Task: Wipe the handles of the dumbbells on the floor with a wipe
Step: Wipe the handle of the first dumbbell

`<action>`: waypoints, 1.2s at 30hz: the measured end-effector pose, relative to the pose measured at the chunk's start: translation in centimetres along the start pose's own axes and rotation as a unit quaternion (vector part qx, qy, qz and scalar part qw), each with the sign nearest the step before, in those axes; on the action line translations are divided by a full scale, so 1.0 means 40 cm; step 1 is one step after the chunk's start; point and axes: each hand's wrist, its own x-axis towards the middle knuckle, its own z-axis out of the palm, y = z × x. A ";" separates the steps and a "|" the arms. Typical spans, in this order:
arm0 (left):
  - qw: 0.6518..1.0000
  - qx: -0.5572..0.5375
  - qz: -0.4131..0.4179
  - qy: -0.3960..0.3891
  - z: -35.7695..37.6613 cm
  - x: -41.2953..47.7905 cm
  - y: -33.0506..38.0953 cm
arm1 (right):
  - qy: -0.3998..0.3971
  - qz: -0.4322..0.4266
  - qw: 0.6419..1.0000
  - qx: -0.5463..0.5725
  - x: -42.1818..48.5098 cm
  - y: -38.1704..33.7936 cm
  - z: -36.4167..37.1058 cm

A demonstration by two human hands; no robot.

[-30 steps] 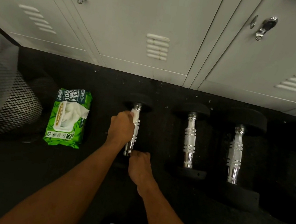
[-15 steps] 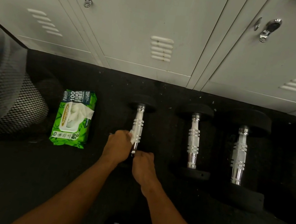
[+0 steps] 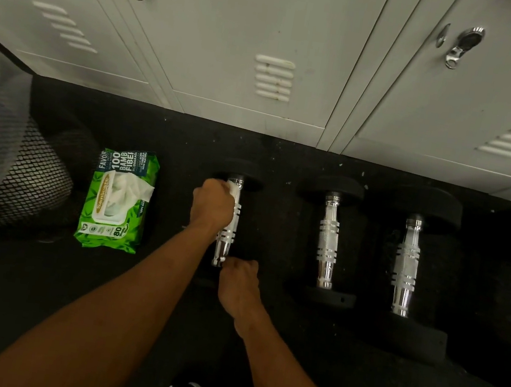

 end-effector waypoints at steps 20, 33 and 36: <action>0.985 0.133 0.081 -0.076 -0.005 -0.113 -0.161 | -0.015 0.034 0.999 0.037 -0.004 -0.007 -0.012; 1.000 0.006 -0.006 0.003 -0.010 0.011 0.004 | -0.011 0.014 1.000 0.013 -0.012 -0.017 -0.010; 1.000 0.015 0.016 0.000 -0.014 -0.004 0.000 | -0.017 0.013 1.000 0.001 -0.013 -0.020 -0.012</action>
